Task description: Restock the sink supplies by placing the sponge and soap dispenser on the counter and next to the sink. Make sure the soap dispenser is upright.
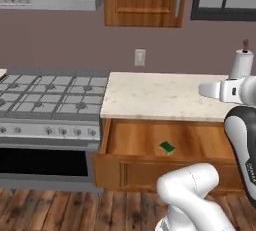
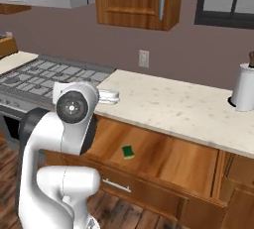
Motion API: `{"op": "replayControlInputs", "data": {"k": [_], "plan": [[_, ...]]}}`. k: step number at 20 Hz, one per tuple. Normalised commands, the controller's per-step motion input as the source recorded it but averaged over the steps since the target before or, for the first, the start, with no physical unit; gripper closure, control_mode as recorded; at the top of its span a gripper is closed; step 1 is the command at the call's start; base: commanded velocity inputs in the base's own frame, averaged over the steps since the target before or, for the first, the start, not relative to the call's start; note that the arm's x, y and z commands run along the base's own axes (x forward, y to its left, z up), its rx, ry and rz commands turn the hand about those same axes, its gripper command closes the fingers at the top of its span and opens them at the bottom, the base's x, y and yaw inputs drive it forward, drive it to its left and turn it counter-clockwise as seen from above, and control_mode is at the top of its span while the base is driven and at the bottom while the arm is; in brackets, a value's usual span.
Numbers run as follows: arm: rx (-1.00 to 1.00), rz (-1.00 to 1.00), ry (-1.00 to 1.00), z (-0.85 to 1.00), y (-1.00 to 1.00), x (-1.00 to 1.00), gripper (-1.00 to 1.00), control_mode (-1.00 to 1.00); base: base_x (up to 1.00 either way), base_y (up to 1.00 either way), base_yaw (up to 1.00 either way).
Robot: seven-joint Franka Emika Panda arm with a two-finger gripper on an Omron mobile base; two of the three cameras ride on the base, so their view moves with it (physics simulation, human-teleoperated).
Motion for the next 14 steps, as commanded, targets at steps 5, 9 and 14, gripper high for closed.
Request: {"op": "replayControlInputs", "data": {"k": [5,9,14], "plan": [[0.0,0.0,0.0,0.0,0.0,0.0,-1.0,1.0,0.62,0.14,-0.11],[-0.1,-0.06,0.29,-0.5,0.0,0.12,-1.0,-1.0,0.16,0.0,-0.06],[-0.35,-0.07,0.77,-1.0,0.0,0.34,-1.0,-1.0,0.0,0.0,0.0]]}}
